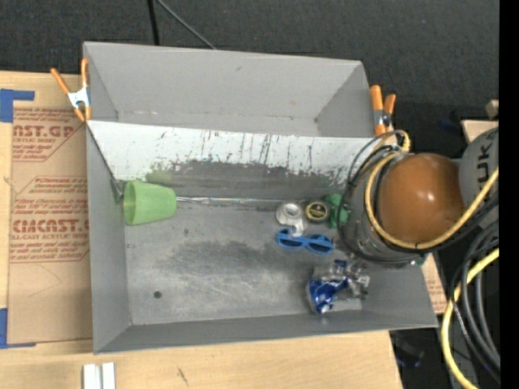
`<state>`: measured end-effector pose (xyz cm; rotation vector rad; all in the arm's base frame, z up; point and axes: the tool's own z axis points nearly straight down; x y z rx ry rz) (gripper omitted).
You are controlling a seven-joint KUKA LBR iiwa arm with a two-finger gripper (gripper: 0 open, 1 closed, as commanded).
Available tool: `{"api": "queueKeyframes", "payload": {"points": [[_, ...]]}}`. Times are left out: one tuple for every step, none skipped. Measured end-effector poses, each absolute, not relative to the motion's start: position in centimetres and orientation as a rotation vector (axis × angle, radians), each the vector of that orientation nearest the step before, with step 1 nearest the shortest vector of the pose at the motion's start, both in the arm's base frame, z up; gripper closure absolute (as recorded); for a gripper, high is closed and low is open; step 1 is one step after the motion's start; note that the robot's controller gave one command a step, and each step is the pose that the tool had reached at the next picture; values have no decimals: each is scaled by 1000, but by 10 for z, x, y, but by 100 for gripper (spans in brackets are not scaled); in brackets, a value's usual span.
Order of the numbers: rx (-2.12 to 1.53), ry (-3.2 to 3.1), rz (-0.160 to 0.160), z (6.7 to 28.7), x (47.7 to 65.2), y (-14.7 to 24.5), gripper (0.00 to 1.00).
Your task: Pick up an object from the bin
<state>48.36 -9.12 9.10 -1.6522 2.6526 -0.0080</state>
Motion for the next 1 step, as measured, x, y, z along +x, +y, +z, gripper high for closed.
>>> {"api": "queueKeyframes", "payload": {"points": [[-1616, 2684, -8, 241, 518, -90, 100]]}}
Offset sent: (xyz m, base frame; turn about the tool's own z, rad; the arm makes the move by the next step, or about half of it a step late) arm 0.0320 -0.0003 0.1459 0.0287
